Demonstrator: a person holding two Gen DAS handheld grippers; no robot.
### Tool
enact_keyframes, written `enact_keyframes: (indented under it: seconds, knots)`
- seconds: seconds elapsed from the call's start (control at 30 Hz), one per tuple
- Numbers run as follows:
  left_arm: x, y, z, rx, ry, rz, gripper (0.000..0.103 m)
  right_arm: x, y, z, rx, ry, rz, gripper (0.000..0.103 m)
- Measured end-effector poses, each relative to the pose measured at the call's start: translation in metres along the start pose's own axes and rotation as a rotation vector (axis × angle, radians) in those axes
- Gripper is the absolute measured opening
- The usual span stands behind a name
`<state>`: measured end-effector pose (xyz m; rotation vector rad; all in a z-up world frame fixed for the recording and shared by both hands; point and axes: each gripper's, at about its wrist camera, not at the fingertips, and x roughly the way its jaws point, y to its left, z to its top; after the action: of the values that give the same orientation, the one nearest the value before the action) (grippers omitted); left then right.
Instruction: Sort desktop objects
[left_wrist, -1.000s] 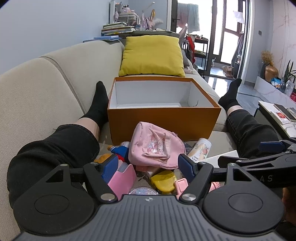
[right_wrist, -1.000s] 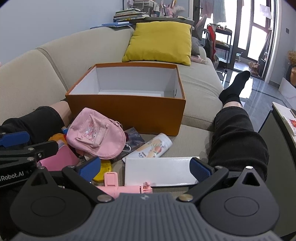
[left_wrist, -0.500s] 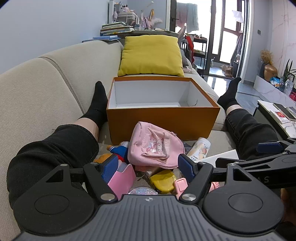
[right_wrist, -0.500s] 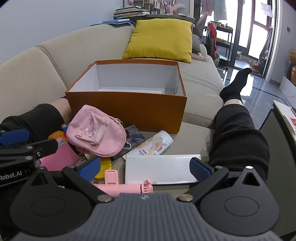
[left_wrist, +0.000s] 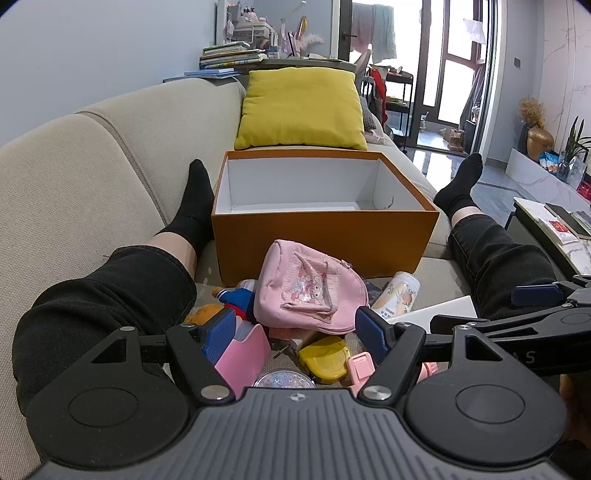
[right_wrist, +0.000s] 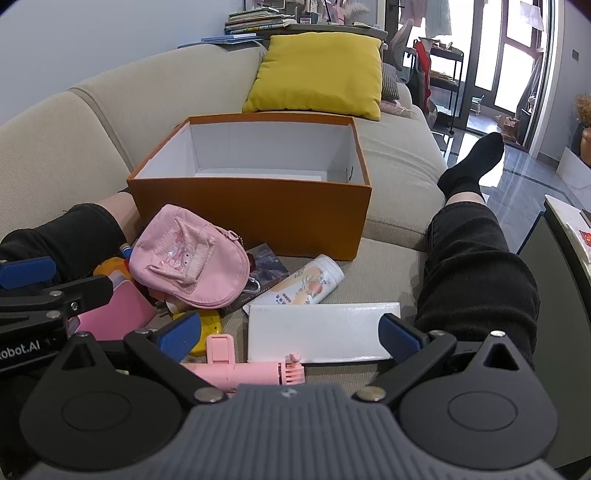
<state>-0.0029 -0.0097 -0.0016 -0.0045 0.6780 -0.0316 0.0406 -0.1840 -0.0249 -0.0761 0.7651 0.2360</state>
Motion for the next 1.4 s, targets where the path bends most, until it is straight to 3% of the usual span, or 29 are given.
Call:
enact_keyframes:
  seconds: [0.53, 0.73, 1.13, 1.4]
  knots:
    - [0.005, 0.003, -0.003, -0.002, 0.025, -0.006, 0.084, 0.009, 0.003, -0.001, -0.023, 0.028, 0.027, 0.102]
    - [0.01, 0.011, -0.002, -0.015, 0.054, 0.001, 0.084, 0.016, 0.007, 0.002, -0.064, 0.025, 0.074, 0.095]
    - [0.035, 0.035, 0.005, -0.048, 0.117, -0.008, 0.082, 0.042, 0.027, 0.019, -0.311, -0.012, 0.209, 0.07]
    - [0.049, 0.048, 0.006, -0.05, 0.163, -0.013, 0.081, 0.069, 0.053, 0.024, -0.528, -0.065, 0.279, 0.07]
